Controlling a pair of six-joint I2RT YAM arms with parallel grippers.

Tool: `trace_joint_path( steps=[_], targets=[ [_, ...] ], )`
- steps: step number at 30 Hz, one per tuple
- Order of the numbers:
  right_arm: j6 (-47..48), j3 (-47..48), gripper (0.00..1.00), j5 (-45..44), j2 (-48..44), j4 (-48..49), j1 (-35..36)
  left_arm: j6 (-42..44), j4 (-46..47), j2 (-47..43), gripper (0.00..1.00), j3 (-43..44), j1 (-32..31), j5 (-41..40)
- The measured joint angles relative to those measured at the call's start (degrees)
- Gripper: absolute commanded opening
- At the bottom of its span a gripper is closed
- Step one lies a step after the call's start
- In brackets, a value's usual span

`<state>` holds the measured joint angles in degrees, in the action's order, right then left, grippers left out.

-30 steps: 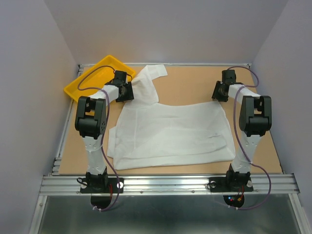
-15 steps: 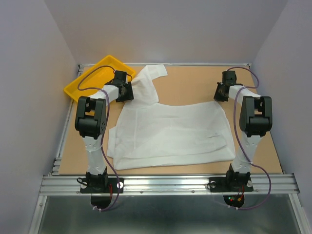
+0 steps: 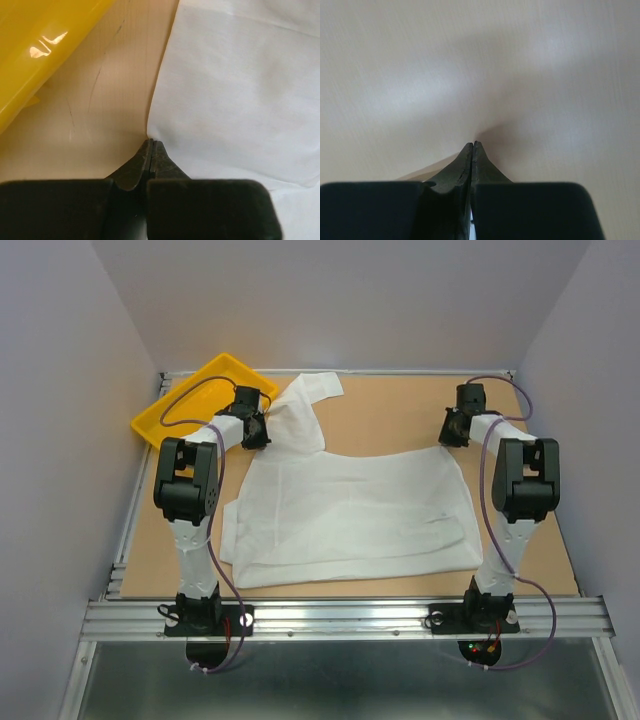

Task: Fold and stack the long sleeve shirts
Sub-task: Fold the shirt

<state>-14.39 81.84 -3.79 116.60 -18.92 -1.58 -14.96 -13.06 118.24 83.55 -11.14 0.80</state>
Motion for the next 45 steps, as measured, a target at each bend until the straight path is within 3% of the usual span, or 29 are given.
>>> trace_joint_path(
  steps=[9, 22, 45],
  targets=[
    [-0.22, 0.02, 0.01, -0.55, -3.43, -0.13, 0.0, 2.27, 1.73, -0.5, 0.0, -1.03, -0.02, 0.48],
    [-0.81, -0.94, 0.01, -1.11, -8.48, 0.02, 0.0, 4.44, 3.58, -9.07, 0.0, -4.96, -0.11, 0.63],
    [-8.94, -18.05, 0.01, -3.48, -23.93, -0.31, 0.0, 4.83, -0.52, -28.7, 0.0, -19.93, -3.04, -2.69]
  ],
)
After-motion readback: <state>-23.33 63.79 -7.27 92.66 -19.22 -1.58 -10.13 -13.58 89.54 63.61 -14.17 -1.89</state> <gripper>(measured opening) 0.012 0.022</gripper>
